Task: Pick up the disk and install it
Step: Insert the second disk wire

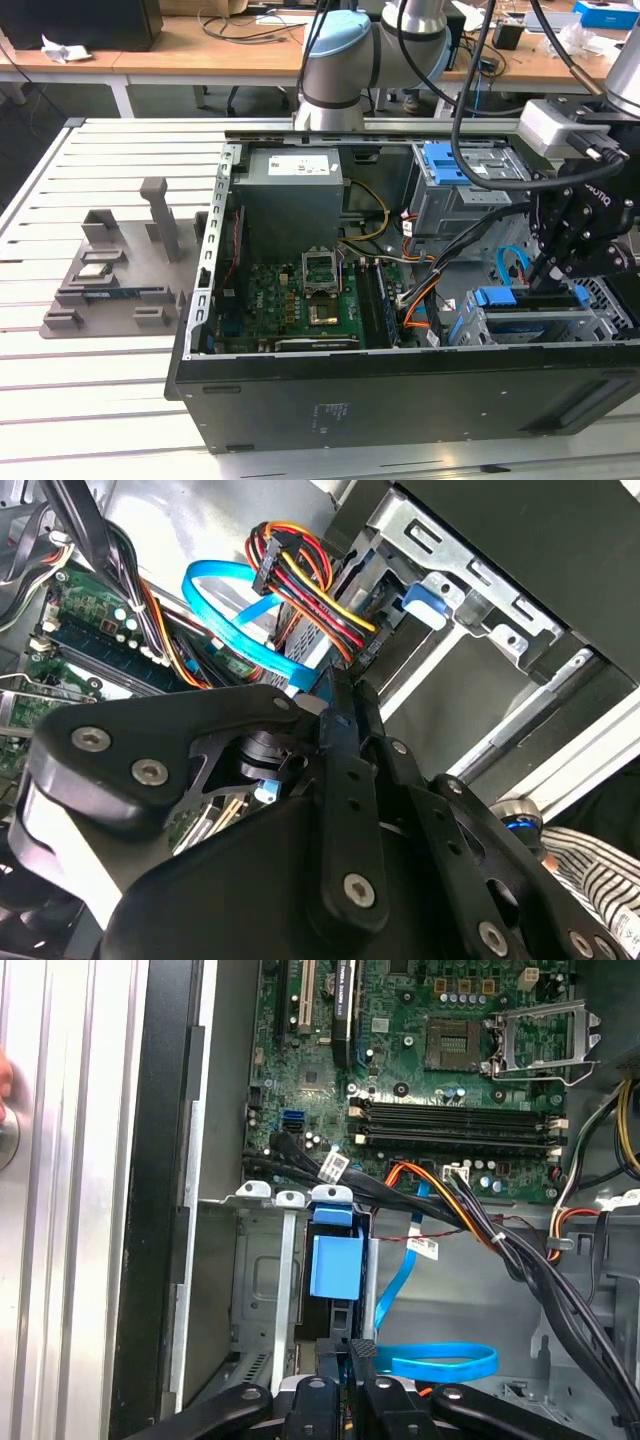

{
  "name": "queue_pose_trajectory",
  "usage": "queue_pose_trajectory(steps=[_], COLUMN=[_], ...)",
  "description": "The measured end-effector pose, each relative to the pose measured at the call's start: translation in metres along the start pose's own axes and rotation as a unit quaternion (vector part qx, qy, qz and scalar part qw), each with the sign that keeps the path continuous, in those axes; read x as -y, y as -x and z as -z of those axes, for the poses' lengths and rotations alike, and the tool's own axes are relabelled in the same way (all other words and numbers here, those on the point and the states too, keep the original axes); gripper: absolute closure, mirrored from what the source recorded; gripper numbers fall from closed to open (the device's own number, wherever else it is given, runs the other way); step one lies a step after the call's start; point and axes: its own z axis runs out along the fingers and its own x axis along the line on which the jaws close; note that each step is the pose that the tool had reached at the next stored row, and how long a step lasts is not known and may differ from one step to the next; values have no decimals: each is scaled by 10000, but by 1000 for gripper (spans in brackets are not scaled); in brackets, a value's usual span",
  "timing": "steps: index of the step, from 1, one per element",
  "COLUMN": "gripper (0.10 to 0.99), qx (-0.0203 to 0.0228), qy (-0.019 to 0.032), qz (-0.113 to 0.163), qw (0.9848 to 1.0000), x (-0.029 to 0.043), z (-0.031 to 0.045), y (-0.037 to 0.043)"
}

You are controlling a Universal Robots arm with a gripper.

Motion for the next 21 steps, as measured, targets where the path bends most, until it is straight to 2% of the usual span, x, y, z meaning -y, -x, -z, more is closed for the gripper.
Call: queue_pose_trajectory(steps=[2,3,9,15,16,17,18,21], gripper=[925,925,925,925,855,855,788,788], qx=[21,46,36,38,40,38,36,37], qy=[-2,-2,-2,-2,-1,-1,-1,-1], qz=[1,2,1,2,3,2,2,2], qw=[10000,10000,10000,10000,10000,10000,10000,10000], x=[0,1,1,11,11,11,11,4], z=[-3,-11,5,-44,-48,-46,-42,91], y=[0,1,-2,2,2,2,1,7])
